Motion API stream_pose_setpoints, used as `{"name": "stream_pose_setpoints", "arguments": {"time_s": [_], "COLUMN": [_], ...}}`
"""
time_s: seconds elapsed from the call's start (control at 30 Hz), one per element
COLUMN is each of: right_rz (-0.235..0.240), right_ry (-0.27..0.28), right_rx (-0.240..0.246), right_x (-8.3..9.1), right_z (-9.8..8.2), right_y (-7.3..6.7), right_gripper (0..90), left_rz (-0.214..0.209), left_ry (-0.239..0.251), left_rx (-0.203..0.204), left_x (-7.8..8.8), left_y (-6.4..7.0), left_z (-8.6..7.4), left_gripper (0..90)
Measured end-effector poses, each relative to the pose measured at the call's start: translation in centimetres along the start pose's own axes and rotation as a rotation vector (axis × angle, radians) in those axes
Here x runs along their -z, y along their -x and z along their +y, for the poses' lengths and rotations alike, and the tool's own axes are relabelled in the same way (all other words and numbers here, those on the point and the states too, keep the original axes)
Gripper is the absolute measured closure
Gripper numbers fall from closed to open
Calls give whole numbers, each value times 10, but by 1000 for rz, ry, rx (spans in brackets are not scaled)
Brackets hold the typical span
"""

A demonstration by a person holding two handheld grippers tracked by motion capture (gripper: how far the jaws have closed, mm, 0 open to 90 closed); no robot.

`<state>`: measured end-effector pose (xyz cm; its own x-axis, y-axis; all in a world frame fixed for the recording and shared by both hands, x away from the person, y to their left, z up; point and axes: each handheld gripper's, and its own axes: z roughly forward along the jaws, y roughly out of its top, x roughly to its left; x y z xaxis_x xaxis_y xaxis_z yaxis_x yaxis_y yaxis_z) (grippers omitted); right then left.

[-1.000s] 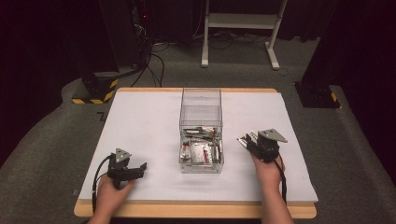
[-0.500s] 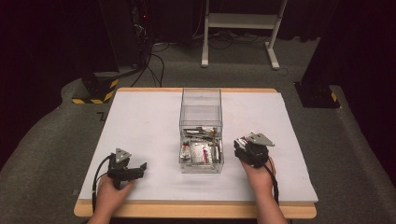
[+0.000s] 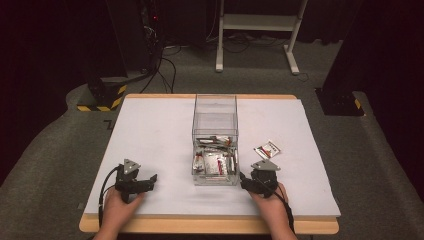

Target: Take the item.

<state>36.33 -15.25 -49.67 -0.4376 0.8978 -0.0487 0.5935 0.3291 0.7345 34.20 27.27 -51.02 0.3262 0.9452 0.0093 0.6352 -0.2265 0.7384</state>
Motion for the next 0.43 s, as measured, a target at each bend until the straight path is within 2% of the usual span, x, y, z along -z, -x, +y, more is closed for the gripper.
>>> {"name": "stream_pose_setpoints", "arguments": {"time_s": [0.03,0.07,0.2,0.43], "right_rz": [0,6,21,25], "right_ry": [0,-41,-30,-29], "right_rx": [0,13,-17,-16], "right_x": [0,-6,-7,-7], "right_z": [0,-2,-4,-4], "right_y": [0,-2,1,1], "right_gripper": [265,231,221,220], "left_rz": [0,1,0,0], "left_ry": [0,0,-1,0], "left_rx": [0,-2,0,1], "left_x": [0,0,0,0], "left_y": [0,0,0,0], "left_z": [0,0,0,0], "left_gripper": [137,137,137,137]}}
